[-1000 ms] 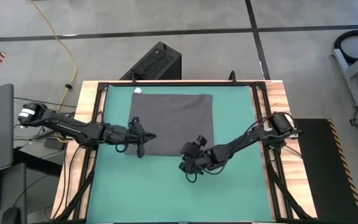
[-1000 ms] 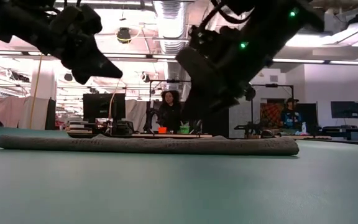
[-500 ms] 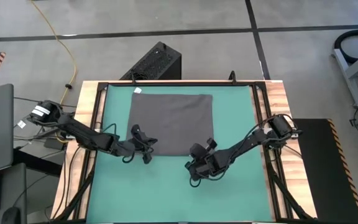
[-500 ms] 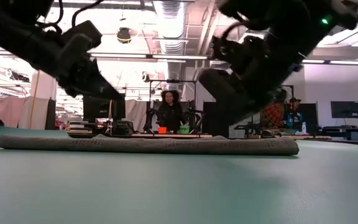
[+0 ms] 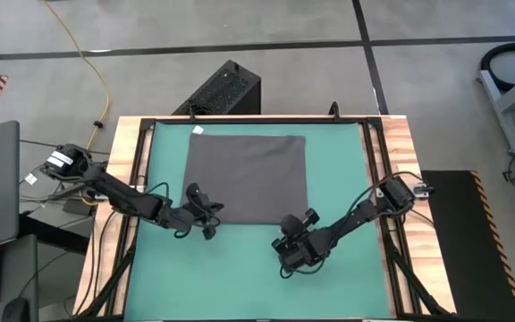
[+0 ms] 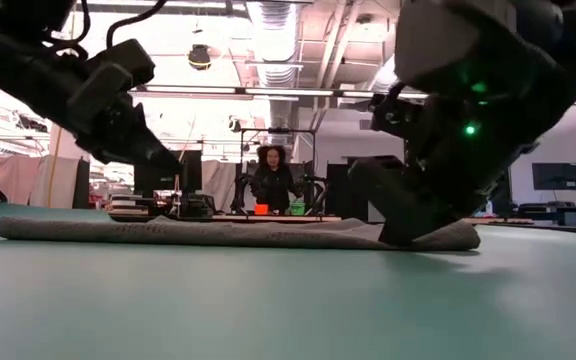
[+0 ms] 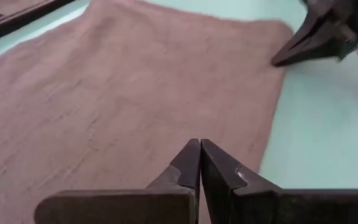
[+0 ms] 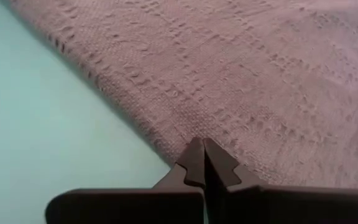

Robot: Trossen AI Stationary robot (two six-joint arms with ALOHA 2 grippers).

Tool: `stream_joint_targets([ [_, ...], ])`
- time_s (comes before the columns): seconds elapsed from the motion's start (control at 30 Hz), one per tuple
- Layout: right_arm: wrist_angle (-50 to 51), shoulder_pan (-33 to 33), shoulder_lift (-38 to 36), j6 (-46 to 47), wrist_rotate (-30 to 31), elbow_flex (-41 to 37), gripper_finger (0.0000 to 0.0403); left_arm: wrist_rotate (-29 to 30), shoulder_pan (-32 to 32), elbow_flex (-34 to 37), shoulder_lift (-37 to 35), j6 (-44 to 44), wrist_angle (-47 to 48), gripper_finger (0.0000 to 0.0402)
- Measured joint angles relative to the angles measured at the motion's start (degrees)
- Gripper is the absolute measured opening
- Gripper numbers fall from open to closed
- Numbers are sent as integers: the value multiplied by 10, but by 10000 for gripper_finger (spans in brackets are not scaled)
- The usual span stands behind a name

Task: Roll towel
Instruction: Fold the microfiber towel

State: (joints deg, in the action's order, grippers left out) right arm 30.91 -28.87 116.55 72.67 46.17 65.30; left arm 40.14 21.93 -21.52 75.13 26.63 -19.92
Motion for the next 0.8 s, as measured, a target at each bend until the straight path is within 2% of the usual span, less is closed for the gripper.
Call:
stream_joint_targets([
  [0.4, 55, -41, 5, 116, -18, -1, 13, -3, 21, 30, 0, 93, 24, 0],
  [0.8, 58, -28, 6, 116, -25, 10, 13, 76, 139, 44, 0, 176, 27, 0],
])
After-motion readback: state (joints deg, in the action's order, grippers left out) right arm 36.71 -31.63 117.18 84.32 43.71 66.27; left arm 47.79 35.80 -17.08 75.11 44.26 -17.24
